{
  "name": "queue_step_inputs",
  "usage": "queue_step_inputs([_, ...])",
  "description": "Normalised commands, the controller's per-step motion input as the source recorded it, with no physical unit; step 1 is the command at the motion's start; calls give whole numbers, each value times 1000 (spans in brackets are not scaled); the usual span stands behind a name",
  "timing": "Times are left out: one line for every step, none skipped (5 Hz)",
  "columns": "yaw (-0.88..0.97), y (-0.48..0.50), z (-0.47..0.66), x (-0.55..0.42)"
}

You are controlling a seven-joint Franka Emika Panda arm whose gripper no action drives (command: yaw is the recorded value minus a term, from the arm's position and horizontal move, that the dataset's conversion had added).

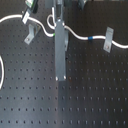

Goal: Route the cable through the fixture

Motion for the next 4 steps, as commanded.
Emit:
queue_step_inputs([263, 3, 302, 0])
queue_step_inputs([491, -87, 314, -36])
queue_step_inputs([77, -28, -1, 59])
queue_step_inputs([177, -294, 129, -19])
